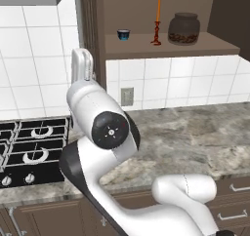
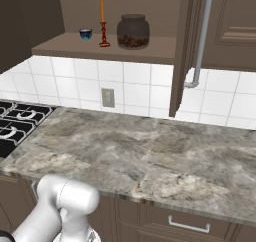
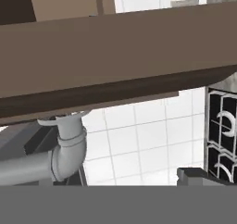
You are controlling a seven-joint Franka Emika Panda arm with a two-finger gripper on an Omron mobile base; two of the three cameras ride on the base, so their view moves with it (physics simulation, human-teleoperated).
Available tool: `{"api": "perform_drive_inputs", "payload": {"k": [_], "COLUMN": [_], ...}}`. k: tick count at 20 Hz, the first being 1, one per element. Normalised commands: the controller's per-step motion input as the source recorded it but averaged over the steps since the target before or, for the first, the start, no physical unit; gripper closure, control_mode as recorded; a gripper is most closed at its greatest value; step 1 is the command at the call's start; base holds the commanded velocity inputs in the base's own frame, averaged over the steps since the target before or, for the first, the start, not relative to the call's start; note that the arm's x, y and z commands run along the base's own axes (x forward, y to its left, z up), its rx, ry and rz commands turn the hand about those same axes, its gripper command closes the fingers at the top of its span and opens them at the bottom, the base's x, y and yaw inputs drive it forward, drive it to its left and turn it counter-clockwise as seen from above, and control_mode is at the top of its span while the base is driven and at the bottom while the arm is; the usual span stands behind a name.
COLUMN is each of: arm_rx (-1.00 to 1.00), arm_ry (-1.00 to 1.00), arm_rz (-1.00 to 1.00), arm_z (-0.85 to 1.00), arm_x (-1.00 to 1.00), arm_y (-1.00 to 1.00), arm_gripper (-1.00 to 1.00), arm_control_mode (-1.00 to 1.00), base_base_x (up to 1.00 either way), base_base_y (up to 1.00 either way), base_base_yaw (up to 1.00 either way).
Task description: Pick the jar and candle from the dining table and place them in the open cabinet. Close the cabinet after placing the objects.
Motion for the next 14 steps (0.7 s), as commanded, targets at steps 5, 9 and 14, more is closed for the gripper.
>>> {"api": "perform_drive_inputs", "payload": {"k": [5, 9, 14], "arm_rx": [0.0, 0.0, 0.0], "arm_ry": [0.0, 0.0, 0.0], "arm_rz": [-0.15, -0.13, -0.11], "arm_z": [0.02, 0.04, 0.03], "arm_x": [0.01, 0.0, 0.0], "arm_y": [-0.3, -0.33, -0.32], "arm_gripper": [-1.0, -1.0, -1.0], "arm_control_mode": [-1.0, -1.0, -1.0], "base_base_x": [0.0, 0.0, 0.0], "base_base_y": [0.0, 0.0, 0.0], "base_base_yaw": [0.0, 0.0, 0.0]}}
